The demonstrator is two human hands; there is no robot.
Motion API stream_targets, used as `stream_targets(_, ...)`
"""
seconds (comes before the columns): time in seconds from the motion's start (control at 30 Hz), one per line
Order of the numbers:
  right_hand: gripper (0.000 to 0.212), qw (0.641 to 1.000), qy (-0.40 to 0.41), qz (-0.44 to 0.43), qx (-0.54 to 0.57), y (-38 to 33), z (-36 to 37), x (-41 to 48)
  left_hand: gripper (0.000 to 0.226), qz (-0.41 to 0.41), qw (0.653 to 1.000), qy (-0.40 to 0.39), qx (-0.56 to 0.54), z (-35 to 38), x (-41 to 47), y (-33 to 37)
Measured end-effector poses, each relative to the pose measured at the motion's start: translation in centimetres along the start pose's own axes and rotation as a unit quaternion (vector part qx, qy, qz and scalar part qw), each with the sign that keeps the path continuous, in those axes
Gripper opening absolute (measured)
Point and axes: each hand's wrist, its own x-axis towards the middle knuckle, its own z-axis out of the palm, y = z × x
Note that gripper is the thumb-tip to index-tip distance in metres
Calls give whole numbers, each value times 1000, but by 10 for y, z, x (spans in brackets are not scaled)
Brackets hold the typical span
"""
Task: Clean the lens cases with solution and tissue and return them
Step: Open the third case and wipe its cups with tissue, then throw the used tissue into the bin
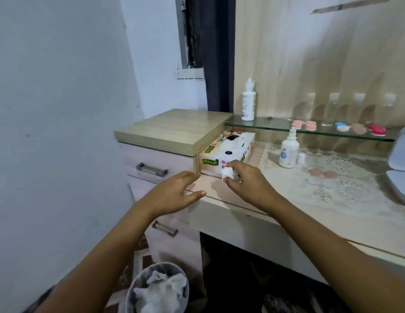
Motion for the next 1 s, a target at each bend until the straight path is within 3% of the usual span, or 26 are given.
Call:
stream_targets(0.27, 27, 994, -66, -67, 62, -55, 87, 19, 75, -111, 994, -6, -12, 7, -53, -90)
stream_targets(0.43, 26, 990, -105, -82, 55, -71, 146, 17, 72, -155, 987, -29, -32, 35, -80, -130)
stream_targets(0.7, 25, 968, -239, -17, 68, -44, 246, 2, 55, -214, 972, -71, -64, 104, -116, -177)
stream_targets(1.0, 39, 923, -382, 41, 23, -9, 326, -21, 62, -298, 935, -163, -103, 189, -145, -215)
